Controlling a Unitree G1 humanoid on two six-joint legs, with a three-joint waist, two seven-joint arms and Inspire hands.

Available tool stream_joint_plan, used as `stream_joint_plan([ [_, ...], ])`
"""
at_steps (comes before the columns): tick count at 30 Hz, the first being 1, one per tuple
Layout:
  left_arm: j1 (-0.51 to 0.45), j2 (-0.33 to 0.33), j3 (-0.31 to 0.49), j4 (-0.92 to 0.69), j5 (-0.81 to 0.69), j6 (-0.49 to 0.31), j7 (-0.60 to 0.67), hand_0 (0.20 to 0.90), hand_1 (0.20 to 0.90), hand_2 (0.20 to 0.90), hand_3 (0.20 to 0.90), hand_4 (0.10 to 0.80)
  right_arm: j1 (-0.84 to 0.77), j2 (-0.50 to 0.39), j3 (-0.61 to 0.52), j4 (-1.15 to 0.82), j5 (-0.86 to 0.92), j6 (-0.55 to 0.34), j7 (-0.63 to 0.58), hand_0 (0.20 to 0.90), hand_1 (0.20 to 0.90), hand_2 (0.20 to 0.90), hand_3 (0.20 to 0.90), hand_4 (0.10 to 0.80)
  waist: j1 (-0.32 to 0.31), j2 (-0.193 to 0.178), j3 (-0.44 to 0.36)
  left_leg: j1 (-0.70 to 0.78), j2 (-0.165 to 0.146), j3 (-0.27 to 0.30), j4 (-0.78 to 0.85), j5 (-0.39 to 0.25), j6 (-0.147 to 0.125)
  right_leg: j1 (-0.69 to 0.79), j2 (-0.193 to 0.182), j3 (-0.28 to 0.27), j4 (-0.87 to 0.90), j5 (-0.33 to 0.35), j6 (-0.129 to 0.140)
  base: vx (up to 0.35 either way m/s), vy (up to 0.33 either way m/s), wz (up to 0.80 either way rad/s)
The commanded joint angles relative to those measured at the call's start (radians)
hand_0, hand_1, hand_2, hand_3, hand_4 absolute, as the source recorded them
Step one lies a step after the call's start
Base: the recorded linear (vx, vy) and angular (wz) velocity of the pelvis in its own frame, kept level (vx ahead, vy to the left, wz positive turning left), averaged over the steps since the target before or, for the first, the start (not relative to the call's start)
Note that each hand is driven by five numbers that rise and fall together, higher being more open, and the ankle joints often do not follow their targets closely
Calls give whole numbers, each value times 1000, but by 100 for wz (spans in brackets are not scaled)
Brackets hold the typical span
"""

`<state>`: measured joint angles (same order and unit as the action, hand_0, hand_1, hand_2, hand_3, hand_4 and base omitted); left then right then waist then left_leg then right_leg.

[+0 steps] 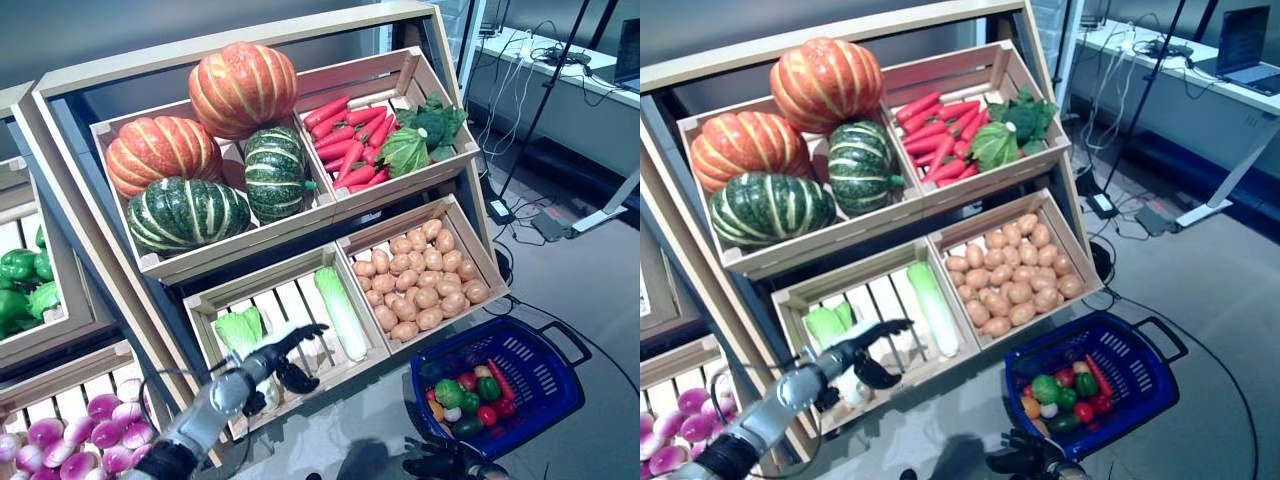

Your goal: Put vegetables into the basket

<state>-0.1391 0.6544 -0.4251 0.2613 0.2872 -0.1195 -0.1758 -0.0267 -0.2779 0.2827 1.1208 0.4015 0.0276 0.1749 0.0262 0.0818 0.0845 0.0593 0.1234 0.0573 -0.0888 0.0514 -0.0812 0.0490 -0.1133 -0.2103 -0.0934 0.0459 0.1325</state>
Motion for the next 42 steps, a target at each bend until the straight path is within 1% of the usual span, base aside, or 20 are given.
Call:
stream_joint_plan([
  [1,-162,153,7,-104,148,-89,20,900,900,900,900,800,-33,5,-14,1,41,-63,13,900,900,900,900,800,0,-60,3,-20,-13,-6,2,-32,-6,26,-53,-3,6,-9,28,0,0,0],
  [5,-211,271,-31,-152,282,-64,-13,900,900,900,900,800,-22,-15,-25,21,34,-84,32,900,900,900,900,800,-10,-51,0,-27,-12,-1,2,-29,-9,19,-53,-2,6,-9,30,13,14,7],
  [8,-239,319,-54,-166,345,-40,-44,900,900,900,900,800,-19,-27,-28,33,31,-91,39,900,900,900,900,800,-15,-44,0,-31,-12,5,2,-26,-11,14,-54,-3,6,-7,32,18,21,6],
  [10,-249,340,-60,-160,335,6,-43,900,900,900,900,800,-17,-36,-29,33,30,-90,41,900,900,900,900,800,-18,-42,3,-33,-13,5,2,-23,-11,11,-54,-2,6,-6,31,6,22,4],
  [11,-259,349,-59,-157,311,71,-32,900,900,900,900,800,-15,-44,-30,33,30,-90,45,900,900,900,900,800,-21,-40,5,-38,-13,8,2,-21,-12,7,-55,-3,6,-5,31,0,0,0],
  [12,-258,346,-47,-140,286,130,-2,900,900,900,900,800,-13,-47,-32,35,27,-93,50,900,900,900,900,800,-20,-39,7,-39,-15,8,2,-20,-11,6,-54,-2,6,-5,29,0,0,0],
  [13,-254,340,-37,-114,256,162,28,900,900,900,900,800,-12,-48,-33,37,25,-94,52,900,900,900,900,800,-19,-39,9,-40,-16,7,2,-19,-11,6,-54,-3,6,-4,29,0,0,0],
  [14,-248,327,-23,-80,192,187,79,900,900,900,900,800,-12,-49,-35,35,29,-91,52,900,900,900,900,800,-17,-41,10,-41,-16,6,2,-18,-12,5,-54,-5,6,-4,28,0,0,0],
  [15,-243,318,-14,-64,177,192,93,900,900,900,900,800,-12,-49,-35,35,32,-89,51,900,900,900,900,800,-16,-42,10,-42,-16,6,2,-18,-12,5,-54,-6,6,-4,27,0,0,0],
  [17,-211,249,41,24,179,159,206,900,900,900,900,800,-16,-40,-39,32,39,-79,44,900,900,900,900,800,-4,-48,12,-45,-15,2,2,-16,-13,5,-53,-13,6,-5,22,3,-39,2],
  [20,-193,199,54,70,303,94,282,900,900,900,900,800,-25,-27,-31,26,44,-72,36,900,900,900,900,800,2,-55,12,-50,-11,-1,2,-15,-16,4,-48,-20,6,-7,17,3,-38,3],
  [22,-197,175,32,102,399,103,290,900,900,900,900,800,-32,-21,-22,24,41,-72,33,900,900,900,900,800,-2,-57,12,-52,-9,-1,2,-14,-16,3,-45,-21,6,-8,16,12,-24,4],
  [24,-216,162,-21,179,503,103,323,900,900,900,900,800,-38,-21,-6,13,32,-69,33,900,900,900,900,800,-18,-60,15,-49,-6,5,2,-13,-17,3,-42,-16,6,-10,16,52,9,2],
  [27,-249,155,-76,256,576,127,363,900,900,900,900,800,-46,-32,11,4,11,-60,39,900,900,900,900,800,-37,-58,20,-47,-9,15,2,-13,-14,-2,-39,-5,6,-9,16,30,46,-5],
  [30,-279,138,-129,336,592,144,430,900,900,900,900,800,-51,-44,22,-1,7,-54,42,900,900,900,900,800,-52,-56,29,-47,-9,20,2,-11,-16,-3,-36,-1,6,-8,15,24,49,-5],
  [32,-300,115,-148,388,639,126,458,900,900,900,900,800,-66,-56,31,-8,17,-50,41,900,900,900,900,800,-56,-56,43,-50,-12,19,2,-7,-15,-6,-34,3,6,-6,13,-3,51,-1],
  [36,-362,96,-199,488,747,93,547,900,900,900,900,800,-120,-87,39,-1,53,-83,49,900,900,900,900,800,-67,-51,91,-77,-14,22,2,4,-17,-38,-29,13,9,-1,5,-81,63,-3],
  [37,-371,100,-209,492,755,94,557,900,900,900,900,800,-127,-90,39,-5,54,-85,50,900,900,900,900,800,-69,-50,98,-80,-14,24,2,5,-18,-43,-28,15,11,-1,5,-118,56,-5],
  [39,-417,121,-235,496,840,95,590,900,900,900,900,800,-164,-115,43,-24,74,-99,49,900,900,900,900,800,-74,-46,151,-115,-13,23,14,20,-21,-89,-23,26,53,-13,-7,-235,58,-9],
  [42,-486,144,-272,527,896,104,629,900,900,900,900,800,-213,-150,38,-36,121,-117,43,900,900,900,900,800,-81,-34,217,-183,-10,16,63,34,-37,-153,-24,43,106,-22,-18,-220,49,-8],
])
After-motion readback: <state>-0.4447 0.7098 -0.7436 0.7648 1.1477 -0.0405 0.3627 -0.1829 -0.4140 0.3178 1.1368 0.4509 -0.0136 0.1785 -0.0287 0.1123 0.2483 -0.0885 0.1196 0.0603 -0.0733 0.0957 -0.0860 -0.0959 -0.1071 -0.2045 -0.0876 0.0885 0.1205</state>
